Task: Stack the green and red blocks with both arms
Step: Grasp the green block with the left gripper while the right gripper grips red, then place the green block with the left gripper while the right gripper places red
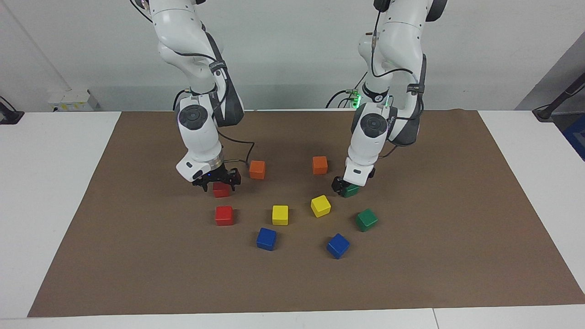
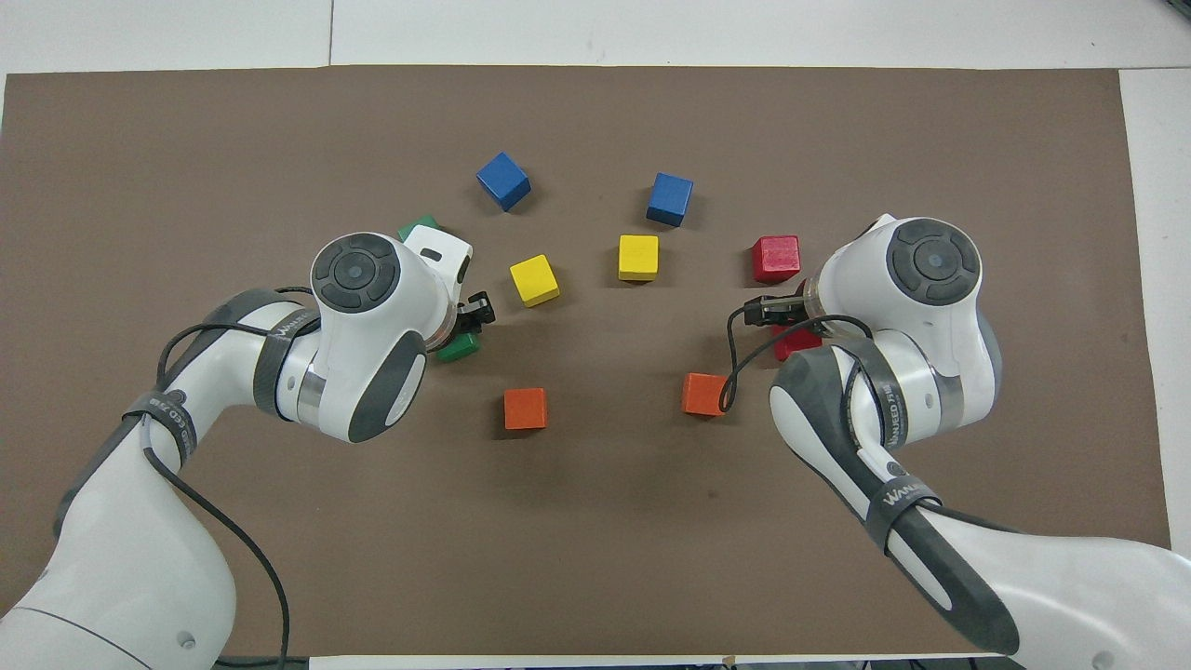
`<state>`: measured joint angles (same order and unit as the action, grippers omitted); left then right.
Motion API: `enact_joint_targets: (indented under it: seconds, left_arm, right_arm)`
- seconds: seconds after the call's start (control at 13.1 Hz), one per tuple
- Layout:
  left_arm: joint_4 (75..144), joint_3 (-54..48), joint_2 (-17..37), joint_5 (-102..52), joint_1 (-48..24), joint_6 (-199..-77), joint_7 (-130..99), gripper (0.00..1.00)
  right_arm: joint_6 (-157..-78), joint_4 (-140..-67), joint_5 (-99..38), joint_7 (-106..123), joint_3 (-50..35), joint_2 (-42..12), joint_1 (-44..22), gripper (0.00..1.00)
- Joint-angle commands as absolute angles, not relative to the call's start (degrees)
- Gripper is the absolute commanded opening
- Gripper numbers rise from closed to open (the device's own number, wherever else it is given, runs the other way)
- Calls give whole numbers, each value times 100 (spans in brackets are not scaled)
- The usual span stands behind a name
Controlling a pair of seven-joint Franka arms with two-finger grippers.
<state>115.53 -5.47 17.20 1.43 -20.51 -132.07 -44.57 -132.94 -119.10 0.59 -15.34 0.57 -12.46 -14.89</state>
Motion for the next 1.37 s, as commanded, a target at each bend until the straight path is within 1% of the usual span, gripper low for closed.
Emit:
enact_joint_targets:
  seconds: [0.0, 0.15, 0.38, 0.46, 0.76, 0.91, 0.99, 1.07, 1.22, 1.3]
  left_arm:
    - [11637, -536, 1626, 237, -2057, -13132, -4632, 0]
    - [11340, -484, 1530, 246, -1926, -12650, -4527, 0]
    - [10952, -483, 1266, 246, -1277, -11859, -3319, 0]
    - [10786, -483, 1292, 255, -1022, -11769, -2757, 0]
    - [10644, -483, 1362, 255, -46, -11839, -1137, 0]
    - [10582, -483, 1380, 473, 228, -11838, -784, 0]
    - [10547, -483, 1432, 492, 307, -11874, -713, 0]
    - [10477, -492, 1485, 492, 395, -11865, -677, 0]
    - [10512, -492, 1547, 475, 466, -11970, -519, 0]
    - [10538, -492, 1651, 475, 448, -12153, -519, 0]
  right_arm:
    - [-13430, -12225, -35, -1626, 35, -1072, -1468, 100]
    - [-13430, -12357, -35, -1617, 35, -1011, -1468, 100]
    - [-13430, -12480, -35, -1600, 35, -949, -1468, 100]
    - [-13430, -12507, -35, -1600, 35, -932, -1468, 100]
    - [-13447, -12639, -35, -1485, 35, -888, -1406, 100]
    - [-13456, -12656, -35, -1485, 35, -879, -1397, 100]
    - [-13447, -12656, -35, -1485, 35, -879, -1397, 92]
    - [-13447, -12656, -35, -1477, 35, -879, -1397, 73]
    - [-13447, -12639, -35, -1485, 35, -888, -1389, 10]
    - [-13447, -12613, -35, -1494, 44, -888, -1389, 0]
